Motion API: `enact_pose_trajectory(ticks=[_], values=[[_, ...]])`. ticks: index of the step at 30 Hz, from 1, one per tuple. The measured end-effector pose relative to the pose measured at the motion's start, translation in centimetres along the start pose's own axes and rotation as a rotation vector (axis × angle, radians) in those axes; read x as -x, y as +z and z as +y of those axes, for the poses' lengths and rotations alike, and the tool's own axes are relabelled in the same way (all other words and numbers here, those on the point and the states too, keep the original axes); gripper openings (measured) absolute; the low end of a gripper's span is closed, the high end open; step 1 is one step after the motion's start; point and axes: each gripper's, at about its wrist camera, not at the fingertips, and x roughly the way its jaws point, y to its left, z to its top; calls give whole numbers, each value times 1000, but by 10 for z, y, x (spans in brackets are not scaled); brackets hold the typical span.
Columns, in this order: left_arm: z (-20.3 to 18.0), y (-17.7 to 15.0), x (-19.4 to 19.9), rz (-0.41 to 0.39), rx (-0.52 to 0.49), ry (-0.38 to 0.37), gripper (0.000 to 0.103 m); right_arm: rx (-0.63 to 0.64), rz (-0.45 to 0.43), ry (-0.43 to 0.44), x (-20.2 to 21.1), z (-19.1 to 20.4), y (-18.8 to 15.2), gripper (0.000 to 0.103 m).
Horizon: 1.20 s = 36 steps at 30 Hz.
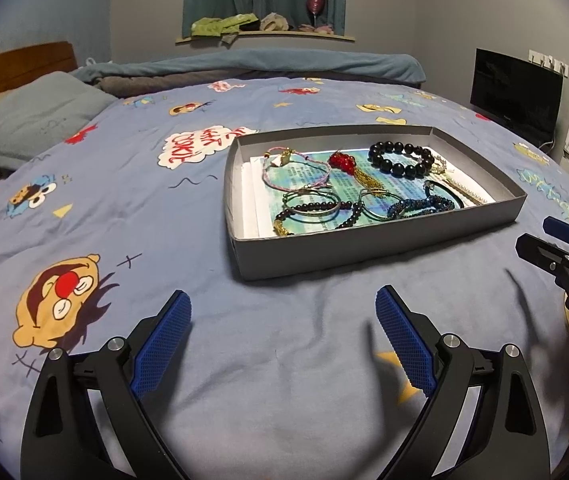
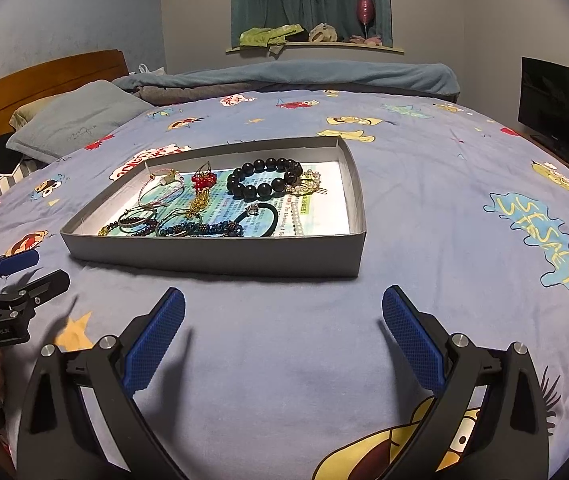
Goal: Organize jewelry
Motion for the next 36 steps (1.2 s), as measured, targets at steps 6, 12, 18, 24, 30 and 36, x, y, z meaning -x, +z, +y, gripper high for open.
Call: enact_pose_trajectory(ticks=[6, 12, 18, 24, 30, 36], values=[[0, 0, 0, -1, -1, -2, 93, 3, -2, -4, 0, 0, 0, 98], [-1, 1, 0, 0, -2, -4, 93, 6, 2, -7, -3, 2, 0, 98], [-2, 1, 0, 5, -5, -6, 93, 6, 0, -8, -4, 3, 0, 98], [-3, 1, 0, 5, -7, -8, 93, 7, 3, -8, -5, 3, -1, 98], [-3, 1, 0, 5, -6, -7, 93, 6, 2, -10, -5, 2, -1, 98], [-3, 2, -1, 5, -7, -6, 93, 7, 4, -10, -5, 2, -2, 98]])
